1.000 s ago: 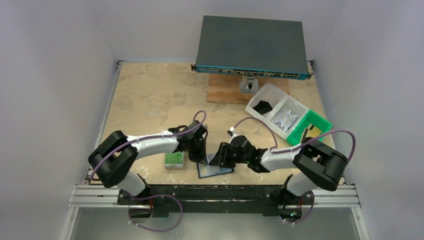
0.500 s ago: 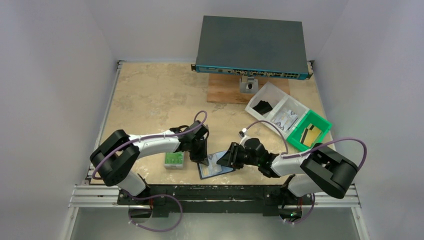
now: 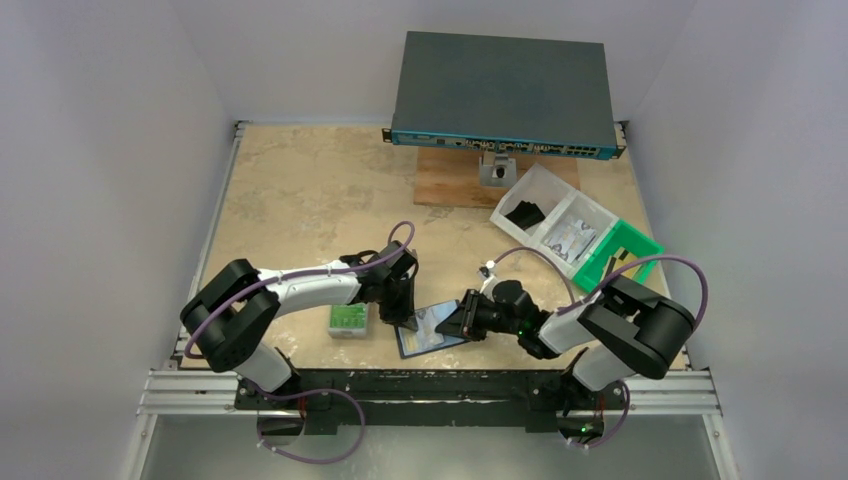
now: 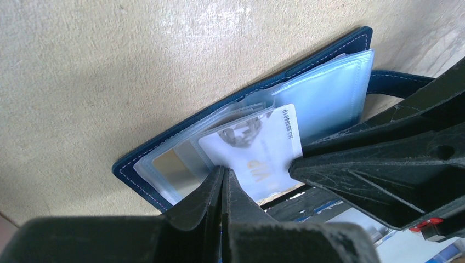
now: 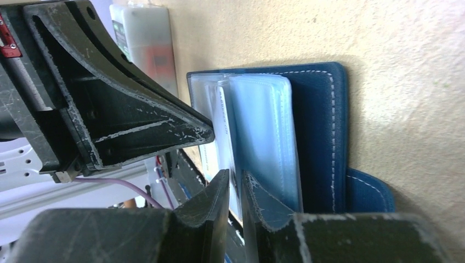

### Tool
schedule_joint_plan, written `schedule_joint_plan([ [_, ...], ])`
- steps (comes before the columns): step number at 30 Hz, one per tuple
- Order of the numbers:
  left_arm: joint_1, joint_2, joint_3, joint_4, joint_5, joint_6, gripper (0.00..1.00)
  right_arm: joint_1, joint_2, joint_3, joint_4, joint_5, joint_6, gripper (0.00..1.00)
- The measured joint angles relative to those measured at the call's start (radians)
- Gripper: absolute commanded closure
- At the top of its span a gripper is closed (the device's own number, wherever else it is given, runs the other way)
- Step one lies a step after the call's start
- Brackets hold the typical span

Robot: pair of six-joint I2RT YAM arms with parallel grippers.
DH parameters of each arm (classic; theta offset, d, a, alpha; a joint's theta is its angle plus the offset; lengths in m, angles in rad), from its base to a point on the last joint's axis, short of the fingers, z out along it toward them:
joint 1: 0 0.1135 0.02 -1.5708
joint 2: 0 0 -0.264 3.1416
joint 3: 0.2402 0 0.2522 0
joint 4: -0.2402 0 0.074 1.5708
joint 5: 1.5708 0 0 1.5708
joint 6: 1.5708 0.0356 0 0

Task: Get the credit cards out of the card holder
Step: Remove the credit card from the card holder.

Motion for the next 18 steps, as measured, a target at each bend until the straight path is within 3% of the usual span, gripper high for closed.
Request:
schedule_joint_plan([
  [5, 0.000, 0.003, 0.003, -0.003, 0.001, 0.000, 1.00, 0.000, 0.006, 0.000, 0.022, -0.015, 0.002, 1.00],
  [18, 0.007, 0.003, -0.003, 0.006, 0.011, 0.004, 1.00, 0.002, -0.092, 0.000, -0.091, 0.034, -0.031, 1.00],
])
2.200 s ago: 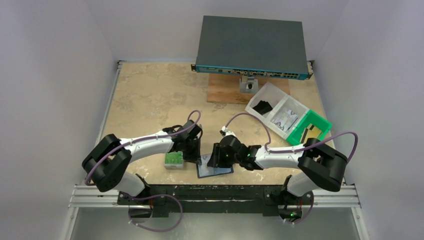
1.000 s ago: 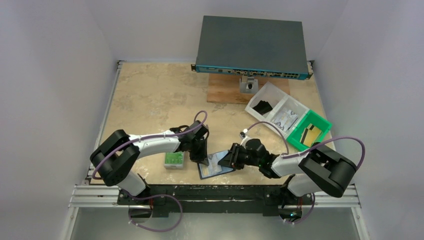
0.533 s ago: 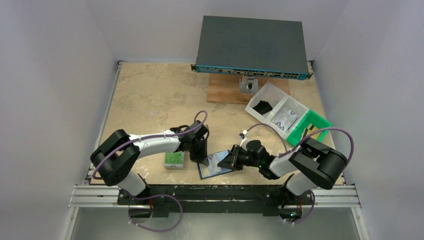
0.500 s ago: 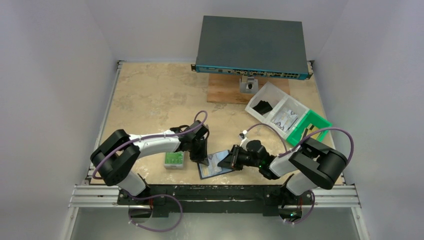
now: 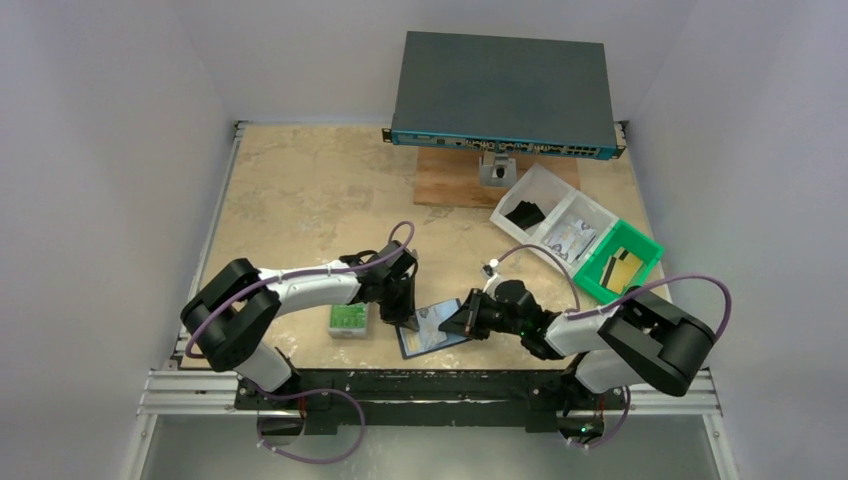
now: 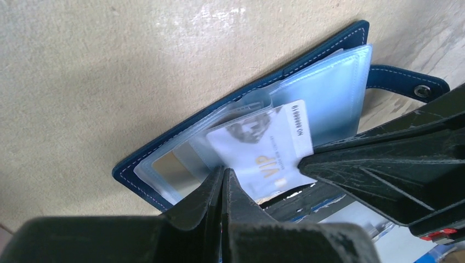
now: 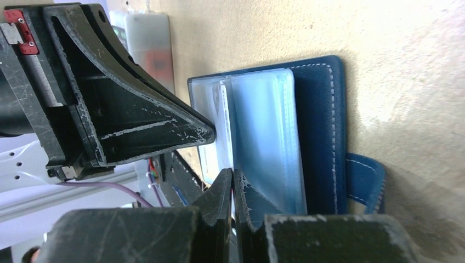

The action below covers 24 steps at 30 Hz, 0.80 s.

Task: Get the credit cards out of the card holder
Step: Remove the credit card from the card holder.

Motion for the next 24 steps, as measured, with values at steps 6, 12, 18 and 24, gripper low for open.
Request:
schedule_joint_plan([
  [6, 0.020, -0.002, -0.004, -0.004, 0.014, 0.005, 1.00, 0.000, -0.085, 0.000, -0.100, 0.045, -0.027, 1.00],
  [12, 0.024, 0.002, -0.003, -0.006, 0.019, 0.006, 1.00, 0.000, -0.098, 0.000, -0.127, 0.063, -0.032, 0.86],
  [18, 0.024, 0.011, 0.008, -0.014, 0.023, 0.008, 1.00, -0.002, -0.066, 0.000, -0.106, 0.053, -0.045, 0.73],
  [24, 0.027, 0.019, 0.017, -0.024, 0.029, 0.009, 1.00, -0.003, 0.039, 0.004, 0.016, 0.006, -0.034, 0.92],
])
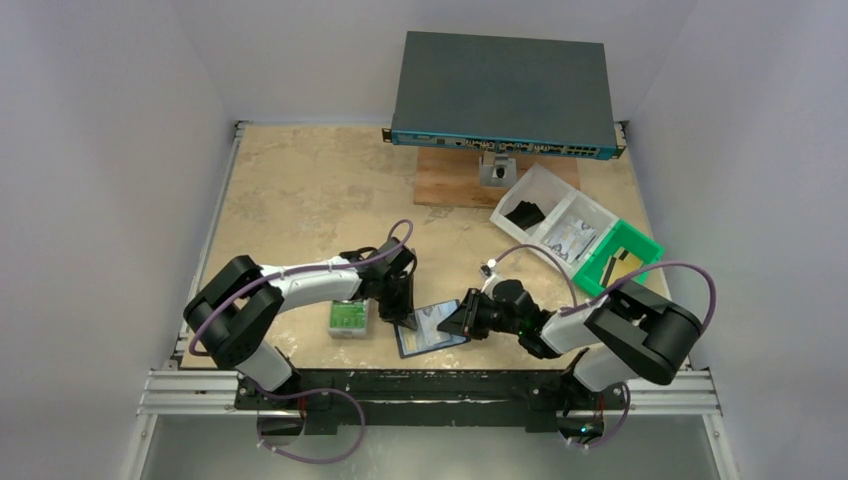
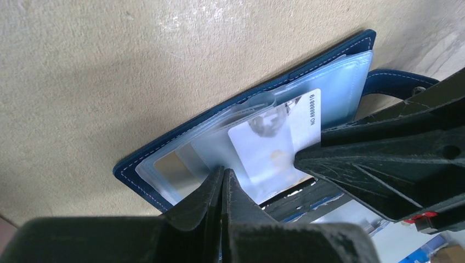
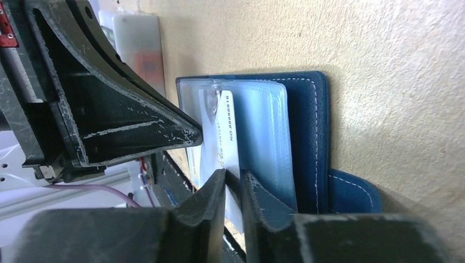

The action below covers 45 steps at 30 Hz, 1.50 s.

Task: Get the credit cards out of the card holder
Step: Remove the credit card from the card holder, then place the credit card in the storage box.

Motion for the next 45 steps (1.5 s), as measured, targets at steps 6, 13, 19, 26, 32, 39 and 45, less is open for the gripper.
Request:
schedule_joint_plan([
  [6, 0.001, 0.003, 0.006, -0.008, 0.002, 0.006, 1.00, -0.002, 0.027, 0.000, 0.050, -0.018, 0.023, 1.00],
  [13, 0.001, 0.005, 0.008, -0.014, 0.000, 0.006, 1.00, -0.002, -0.174, 0.003, -0.168, 0.061, -0.006, 1.00],
  [19, 0.001, 0.005, 0.008, -0.014, 0.000, 0.007, 1.00, -0.003, -0.366, 0.008, -0.398, 0.165, -0.033, 1.00],
  [26, 0.001, -0.012, 0.010, -0.039, -0.017, 0.034, 1.00, -0.003, -0.528, 0.027, -0.592, 0.231, -0.042, 1.00],
  [32, 0.002, -0.049, 0.048, -0.126, -0.056, 0.089, 0.85, -0.003, -0.562, 0.095, -0.678, 0.243, -0.053, 1.00],
  [39, 0.002, -0.203, 0.133, -0.178, -0.066, 0.133, 0.30, -0.009, -0.582, 0.176, -0.763, 0.268, -0.071, 1.00],
  [45, 0.002, -0.358, 0.146, -0.237, -0.088, 0.157, 0.20, -0.063, -0.610, 0.214, -0.834, 0.287, -0.085, 1.00],
])
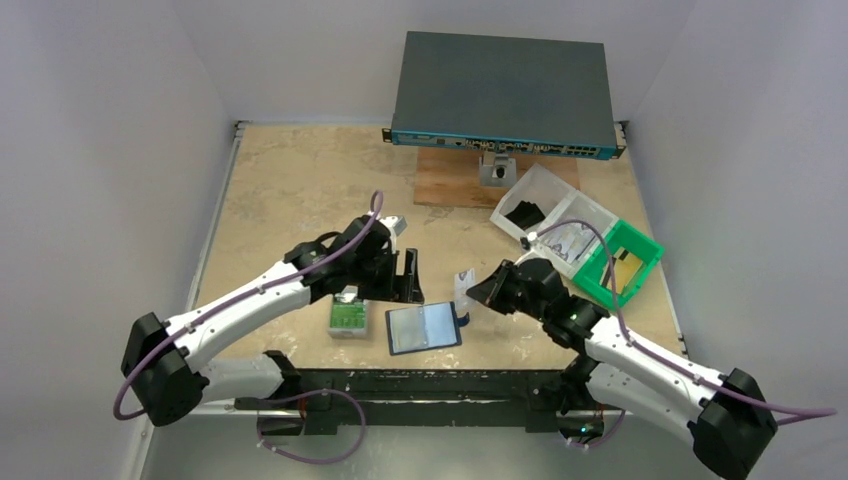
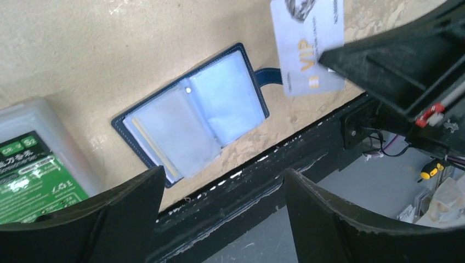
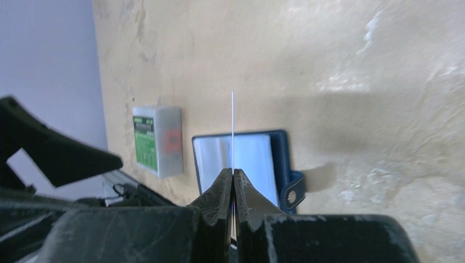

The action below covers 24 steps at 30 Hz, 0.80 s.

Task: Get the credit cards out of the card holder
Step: Place the credit card in the storage box.

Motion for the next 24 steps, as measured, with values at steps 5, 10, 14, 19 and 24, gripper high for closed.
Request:
schedule_joint_plan([
  [5, 0.001, -0.080, 0.000, -0.065, -0.018, 0.023, 0.18, -0.115, 0.012, 0.062, -0.089, 0.008, -0.034, 1.00],
  [10, 0.008, -0.142, 0.000, -0.111, -0.024, 0.042, 0.17, -0.287, 0.048, 0.158, -0.165, 0.009, -0.095, 1.00],
  [14, 0.016, -0.179, 0.000, -0.137, -0.026, 0.060, 0.17, -0.454, 0.082, 0.234, -0.225, 0.020, -0.158, 1.00],
  [19, 0.024, -0.194, 0.000, -0.152, -0.018, 0.080, 0.17, -0.636, 0.140, 0.296, -0.275, 0.030, -0.219, 1.00],
  [24, 0.026, -0.206, 0.000, -0.159, 0.002, 0.102, 0.17, -0.786, 0.210, 0.313, -0.275, 0.027, -0.249, 1.00],
])
